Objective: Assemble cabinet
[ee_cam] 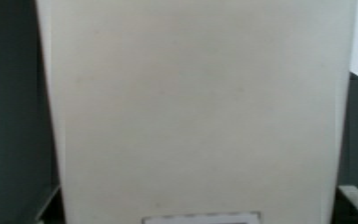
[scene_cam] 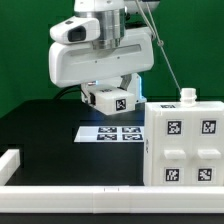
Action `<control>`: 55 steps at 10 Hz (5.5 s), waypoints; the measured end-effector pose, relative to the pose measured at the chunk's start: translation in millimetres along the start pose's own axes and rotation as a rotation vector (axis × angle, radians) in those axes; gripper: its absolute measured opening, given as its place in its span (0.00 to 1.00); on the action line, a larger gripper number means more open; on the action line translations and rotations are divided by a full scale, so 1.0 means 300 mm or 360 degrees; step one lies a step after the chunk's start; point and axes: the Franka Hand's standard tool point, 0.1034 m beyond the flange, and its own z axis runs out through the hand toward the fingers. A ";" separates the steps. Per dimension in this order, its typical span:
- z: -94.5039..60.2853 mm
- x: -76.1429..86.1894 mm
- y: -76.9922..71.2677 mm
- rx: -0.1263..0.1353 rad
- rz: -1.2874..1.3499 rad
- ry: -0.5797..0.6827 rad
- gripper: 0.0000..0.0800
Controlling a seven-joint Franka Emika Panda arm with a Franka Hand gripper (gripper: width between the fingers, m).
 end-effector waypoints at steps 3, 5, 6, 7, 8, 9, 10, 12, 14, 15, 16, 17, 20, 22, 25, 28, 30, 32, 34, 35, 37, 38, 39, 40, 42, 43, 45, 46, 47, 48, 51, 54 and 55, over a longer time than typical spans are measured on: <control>-0.006 0.008 -0.005 -0.0006 0.0033 -0.0005 0.68; -0.147 0.130 -0.041 -0.0050 0.0245 0.0011 0.68; -0.197 0.186 -0.068 -0.0056 0.0330 0.0021 0.68; -0.229 0.216 -0.088 -0.0038 0.0404 0.0001 0.68; -0.230 0.220 -0.089 -0.0011 0.0430 0.0015 0.68; -0.224 0.216 -0.089 -0.0010 0.0430 0.0010 0.68; -0.223 0.217 -0.090 -0.0010 0.0429 0.0010 0.68; -0.227 0.221 -0.091 -0.0014 0.0429 0.0012 0.68; -0.317 0.340 -0.106 -0.0073 0.0384 0.0087 0.68; -0.351 0.417 -0.109 -0.0078 0.0367 0.0108 0.68; -0.369 0.465 -0.115 -0.0076 0.0374 0.0107 0.68; -0.374 0.479 -0.122 -0.0076 0.0372 0.0108 0.68; -0.361 0.470 -0.117 -0.0074 0.0376 0.0100 0.68; -0.356 0.471 -0.118 -0.0073 0.0377 0.0097 0.68; -0.346 0.573 -0.128 -0.0070 0.0398 0.0123 0.68; -0.286 0.585 -0.192 -0.0059 0.0438 0.0108 0.68; -0.257 0.579 -0.204 -0.0061 0.0429 0.0111 0.68; -0.254 0.591 -0.196 -0.0067 0.0431 0.0135 0.68; -0.248 0.609 -0.187 -0.0078 0.0430 0.0177 0.68; -0.239 0.608 -0.179 -0.0082 0.0427 0.0182 0.68; -0.211 0.606 -0.170 -0.0083 0.0422 0.0183 0.68; -0.206 0.608 -0.171 -0.0083 0.0424 0.0184 0.68; -0.206 0.609 -0.172 -0.0084 0.0422 0.0184 0.68; -0.206 0.610 -0.173 -0.0084 0.0420 0.0184 0.68; -0.206 0.609 -0.173 -0.0084 0.0421 0.0184 0.68; -0.205 0.609 -0.173 -0.0084 0.0421 0.0184 0.76; -0.205 0.609 -0.173 -0.0084 0.0421 0.0184 0.81; -0.205 0.609 -0.173 -0.0084 0.0421 0.0184 0.81; -0.205 0.609 -0.173 -0.0084 0.0421 0.0184 0.81; -0.205 0.609 -0.173 -0.0084 0.0421 0.0184 0.81; -0.205 0.608 -0.173 -0.0076 0.0430 0.0183 0.81; -0.207 0.614 -0.178 -0.0036 0.0481 0.0201 0.81; -0.207 0.614 -0.177 -0.0036 0.0481 0.0200 0.81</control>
Offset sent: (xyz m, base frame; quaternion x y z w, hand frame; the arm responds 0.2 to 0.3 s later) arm 0.0491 0.0182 0.0668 -0.0969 -0.0071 0.0918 0.9910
